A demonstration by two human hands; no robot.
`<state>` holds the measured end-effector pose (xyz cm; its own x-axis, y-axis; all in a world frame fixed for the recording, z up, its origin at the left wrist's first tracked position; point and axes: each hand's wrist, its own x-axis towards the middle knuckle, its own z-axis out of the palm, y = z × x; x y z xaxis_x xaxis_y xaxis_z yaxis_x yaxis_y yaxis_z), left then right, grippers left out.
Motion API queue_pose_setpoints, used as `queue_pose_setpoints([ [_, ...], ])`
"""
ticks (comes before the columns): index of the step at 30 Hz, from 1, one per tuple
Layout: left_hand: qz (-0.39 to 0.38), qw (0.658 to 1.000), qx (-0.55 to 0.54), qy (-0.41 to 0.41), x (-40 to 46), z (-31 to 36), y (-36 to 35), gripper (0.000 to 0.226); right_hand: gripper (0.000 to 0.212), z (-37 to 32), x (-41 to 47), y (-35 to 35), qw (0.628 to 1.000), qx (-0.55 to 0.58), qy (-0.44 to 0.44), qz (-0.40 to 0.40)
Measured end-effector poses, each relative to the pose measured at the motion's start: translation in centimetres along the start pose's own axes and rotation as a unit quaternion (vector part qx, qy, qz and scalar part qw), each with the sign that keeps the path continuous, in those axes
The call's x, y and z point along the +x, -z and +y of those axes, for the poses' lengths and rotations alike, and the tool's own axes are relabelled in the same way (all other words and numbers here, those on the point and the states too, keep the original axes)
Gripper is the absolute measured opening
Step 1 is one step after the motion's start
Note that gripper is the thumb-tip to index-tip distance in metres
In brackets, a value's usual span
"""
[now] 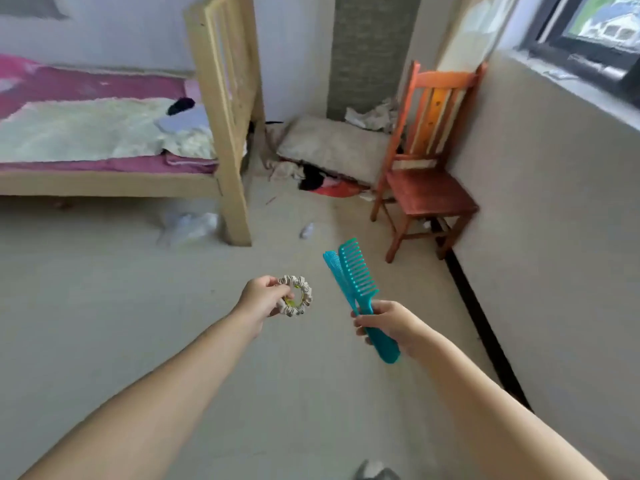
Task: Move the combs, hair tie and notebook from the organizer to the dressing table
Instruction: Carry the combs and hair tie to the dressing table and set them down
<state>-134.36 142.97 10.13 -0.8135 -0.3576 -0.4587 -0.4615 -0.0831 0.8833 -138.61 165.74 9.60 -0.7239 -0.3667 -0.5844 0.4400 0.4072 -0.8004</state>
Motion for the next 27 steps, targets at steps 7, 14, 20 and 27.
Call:
queue_pose_setpoints([
  [7,0.19,0.969,-0.141,0.067,2.5,-3.7,20.4,0.015,0.01,-8.1,13.1,-19.8,0.977,-0.076,-0.027,-0.195],
  [14,0.334,0.906,-0.236,0.108,7.0,-4.2,39.1,0.01,0.007,-18.2,24.7,-39.3,0.924,-0.169,-0.019,-0.342],
  [20,0.435,0.838,-0.298,0.136,10.2,-3.3,53.9,0.007,0.008,-28.4,31.3,-56.1,0.873,-0.252,-0.009,-0.418],
  [27,0.51,0.767,-0.371,0.116,12.8,-5.9,71.6,0.015,0.02,-35.8,37.9,-76.9,0.841,-0.29,-0.001,-0.458],
])
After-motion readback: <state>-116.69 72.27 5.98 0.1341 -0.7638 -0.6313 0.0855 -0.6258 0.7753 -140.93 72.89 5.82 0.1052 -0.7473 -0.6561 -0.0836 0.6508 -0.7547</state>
